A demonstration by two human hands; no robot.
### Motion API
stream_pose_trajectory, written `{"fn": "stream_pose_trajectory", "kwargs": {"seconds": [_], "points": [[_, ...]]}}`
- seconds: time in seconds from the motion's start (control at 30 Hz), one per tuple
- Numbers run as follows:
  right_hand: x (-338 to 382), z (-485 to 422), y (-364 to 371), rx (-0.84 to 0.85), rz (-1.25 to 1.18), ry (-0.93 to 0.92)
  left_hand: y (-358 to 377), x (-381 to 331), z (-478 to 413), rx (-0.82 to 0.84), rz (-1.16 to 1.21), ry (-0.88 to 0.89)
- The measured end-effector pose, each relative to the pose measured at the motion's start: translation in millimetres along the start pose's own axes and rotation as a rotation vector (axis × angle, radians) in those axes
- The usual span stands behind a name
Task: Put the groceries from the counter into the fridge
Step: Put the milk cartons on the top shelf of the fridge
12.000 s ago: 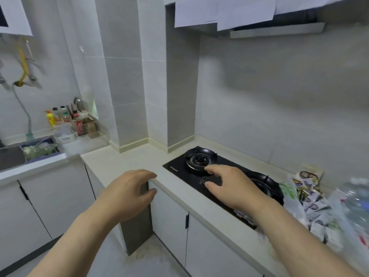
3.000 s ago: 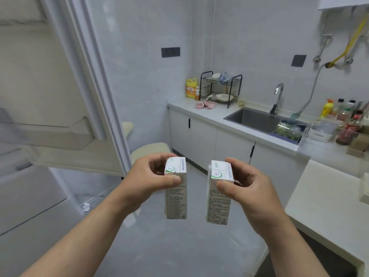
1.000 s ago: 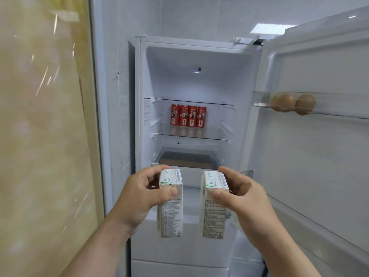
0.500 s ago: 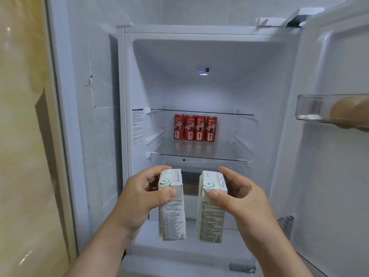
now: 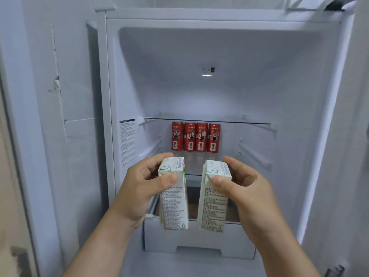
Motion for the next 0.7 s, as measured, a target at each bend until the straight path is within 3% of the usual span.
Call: {"fn": "stream_pose_trajectory", "kwargs": {"seconds": [0.37,0.7], "points": [[12,-85,39,0.033,0.077,-0.179,-18,-13,-102,0.001,0.043,0.122],[46,-137,46,0.017,-0.03,-0.218,-14,-39,-158,-0.02,0.013,0.174]]}}
Point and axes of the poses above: each hand's wrist, its own z-axis away from the middle knuckle, its own y-axis out of the palm, x = y × z, the point moved 2 cm from there along -z, towards the middle knuckle, and after that the axes turned 10 degrees about -z, right-handed, at the moved point
